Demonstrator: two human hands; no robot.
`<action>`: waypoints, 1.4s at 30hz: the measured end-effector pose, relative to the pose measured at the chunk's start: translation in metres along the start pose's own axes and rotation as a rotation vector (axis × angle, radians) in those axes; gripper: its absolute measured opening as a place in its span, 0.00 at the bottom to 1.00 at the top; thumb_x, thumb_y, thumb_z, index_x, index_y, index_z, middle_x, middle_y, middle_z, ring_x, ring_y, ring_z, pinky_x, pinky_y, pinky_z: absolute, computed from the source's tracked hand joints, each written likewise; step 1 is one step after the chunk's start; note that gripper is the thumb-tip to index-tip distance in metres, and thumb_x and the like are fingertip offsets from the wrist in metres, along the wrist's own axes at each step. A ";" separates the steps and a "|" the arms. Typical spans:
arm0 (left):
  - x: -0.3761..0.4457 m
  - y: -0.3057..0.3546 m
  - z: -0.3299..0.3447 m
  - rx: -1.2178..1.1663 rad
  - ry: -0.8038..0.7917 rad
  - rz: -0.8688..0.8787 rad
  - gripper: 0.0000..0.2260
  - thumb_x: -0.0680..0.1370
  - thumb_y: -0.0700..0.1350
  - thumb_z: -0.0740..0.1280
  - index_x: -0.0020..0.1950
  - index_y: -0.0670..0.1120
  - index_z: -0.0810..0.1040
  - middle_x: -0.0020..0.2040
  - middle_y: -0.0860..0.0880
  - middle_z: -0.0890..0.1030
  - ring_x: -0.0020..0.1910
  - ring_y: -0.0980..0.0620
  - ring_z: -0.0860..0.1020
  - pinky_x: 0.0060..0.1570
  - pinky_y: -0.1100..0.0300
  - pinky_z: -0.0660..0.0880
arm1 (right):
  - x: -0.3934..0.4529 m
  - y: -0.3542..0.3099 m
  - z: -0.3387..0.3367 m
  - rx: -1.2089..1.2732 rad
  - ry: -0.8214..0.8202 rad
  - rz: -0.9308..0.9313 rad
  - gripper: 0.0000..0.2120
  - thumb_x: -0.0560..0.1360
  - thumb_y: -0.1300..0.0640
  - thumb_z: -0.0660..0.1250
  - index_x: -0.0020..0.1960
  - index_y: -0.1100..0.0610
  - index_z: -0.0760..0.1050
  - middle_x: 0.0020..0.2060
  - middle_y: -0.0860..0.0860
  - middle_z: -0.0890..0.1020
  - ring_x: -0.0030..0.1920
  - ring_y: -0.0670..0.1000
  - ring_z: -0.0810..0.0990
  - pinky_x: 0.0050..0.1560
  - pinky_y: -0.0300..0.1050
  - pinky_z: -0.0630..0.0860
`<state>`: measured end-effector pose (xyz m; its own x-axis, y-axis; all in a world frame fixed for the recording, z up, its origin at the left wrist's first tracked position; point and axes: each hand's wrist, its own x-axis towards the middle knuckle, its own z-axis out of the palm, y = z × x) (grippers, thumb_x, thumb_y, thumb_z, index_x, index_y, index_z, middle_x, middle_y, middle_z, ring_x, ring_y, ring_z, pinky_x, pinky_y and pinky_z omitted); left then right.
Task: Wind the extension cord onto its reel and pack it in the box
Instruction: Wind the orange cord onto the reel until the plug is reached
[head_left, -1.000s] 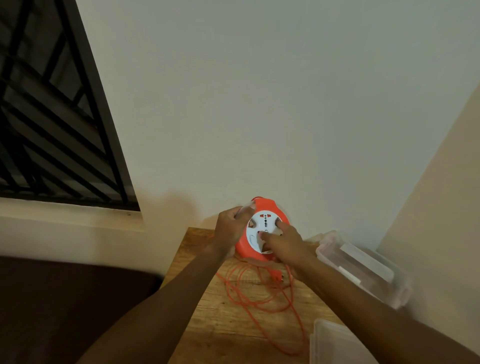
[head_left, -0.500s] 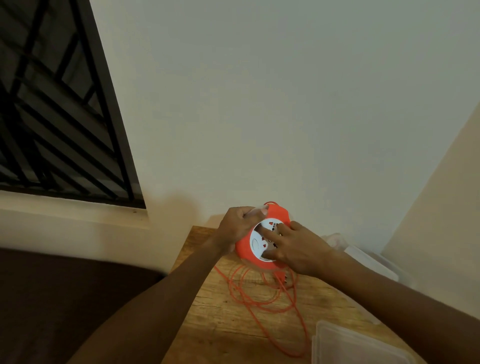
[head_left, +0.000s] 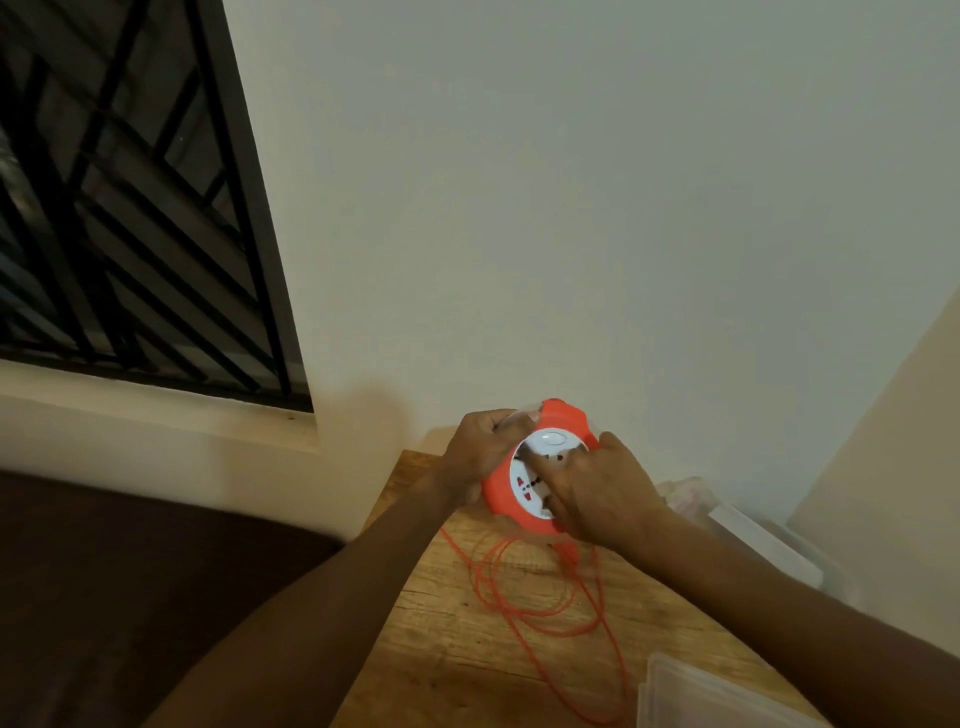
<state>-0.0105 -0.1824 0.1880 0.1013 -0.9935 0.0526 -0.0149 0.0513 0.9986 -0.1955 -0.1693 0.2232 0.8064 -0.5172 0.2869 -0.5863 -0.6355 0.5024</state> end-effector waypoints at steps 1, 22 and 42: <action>-0.001 0.000 0.005 -0.072 0.045 -0.003 0.20 0.81 0.52 0.72 0.51 0.33 0.82 0.43 0.38 0.86 0.41 0.43 0.83 0.42 0.49 0.82 | 0.003 -0.002 0.003 0.053 -0.017 0.118 0.33 0.70 0.40 0.66 0.72 0.51 0.68 0.41 0.53 0.86 0.36 0.56 0.84 0.42 0.48 0.75; 0.004 0.001 -0.003 -0.136 0.052 0.014 0.17 0.77 0.59 0.74 0.49 0.45 0.87 0.45 0.41 0.89 0.42 0.42 0.89 0.38 0.53 0.85 | -0.003 0.024 0.004 0.142 -0.056 -0.242 0.15 0.71 0.57 0.72 0.56 0.46 0.81 0.71 0.57 0.70 0.61 0.59 0.75 0.46 0.53 0.79; 0.004 0.005 -0.003 -0.055 0.071 0.054 0.24 0.77 0.59 0.74 0.51 0.35 0.82 0.47 0.33 0.86 0.41 0.40 0.85 0.43 0.48 0.83 | 0.017 0.001 0.002 0.111 -0.112 0.126 0.32 0.77 0.40 0.58 0.77 0.50 0.56 0.57 0.54 0.83 0.52 0.59 0.82 0.58 0.52 0.71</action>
<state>-0.0073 -0.1856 0.1933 0.1723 -0.9795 0.1046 0.0325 0.1118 0.9932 -0.1833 -0.1801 0.2269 0.7163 -0.6531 0.2458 -0.6917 -0.6182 0.3732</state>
